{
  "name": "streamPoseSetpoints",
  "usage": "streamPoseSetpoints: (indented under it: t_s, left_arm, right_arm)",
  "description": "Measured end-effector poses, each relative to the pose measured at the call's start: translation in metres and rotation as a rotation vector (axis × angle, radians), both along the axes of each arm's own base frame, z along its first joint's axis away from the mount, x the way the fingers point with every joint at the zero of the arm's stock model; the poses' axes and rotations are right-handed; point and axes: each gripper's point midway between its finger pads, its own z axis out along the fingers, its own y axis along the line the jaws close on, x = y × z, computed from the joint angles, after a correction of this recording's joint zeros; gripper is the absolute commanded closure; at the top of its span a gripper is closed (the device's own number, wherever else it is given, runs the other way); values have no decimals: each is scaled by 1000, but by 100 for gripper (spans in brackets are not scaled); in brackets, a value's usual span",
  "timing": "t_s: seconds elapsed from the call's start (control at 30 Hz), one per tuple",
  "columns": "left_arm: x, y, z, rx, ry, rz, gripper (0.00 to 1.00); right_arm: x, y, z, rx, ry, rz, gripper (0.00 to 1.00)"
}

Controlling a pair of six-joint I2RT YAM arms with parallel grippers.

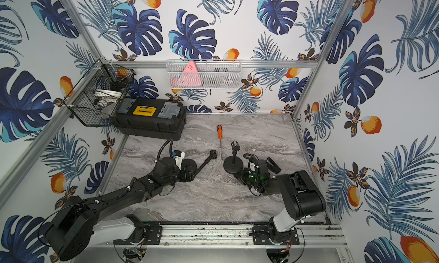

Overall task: Assemble a microphone stand
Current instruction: Move the microphone stand to the center of the board.

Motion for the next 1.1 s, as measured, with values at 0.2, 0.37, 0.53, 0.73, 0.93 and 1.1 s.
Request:
streamPoseSetpoints:
  t_s: [0.2, 0.37, 0.53, 0.73, 0.93, 1.1]
  left_arm:
    - [2, 6, -1, 11, -5, 9, 17]
    - [4, 13, -4, 20, 4, 24, 17]
    - [4, 15, -6, 25, 12, 32, 17]
    - [5, 16, -13, 37, 31, 31, 13]
    - [7, 21, -14, 94, -8, 54, 11]
    - [4, -1, -4, 193, -86, 1, 10]
  right_arm:
    - [38, 1, 0, 100, -41, -12, 100]
    - [66, 5, 7, 133, -106, -18, 100]
    - [81, 3, 9, 97, -125, -29, 100]
    - [92, -2, 33, 42, -184, -37, 100]
    - [78, -28, 94, -145, -330, -56, 64]
    - [57, -59, 105, -310, -324, -68, 30]
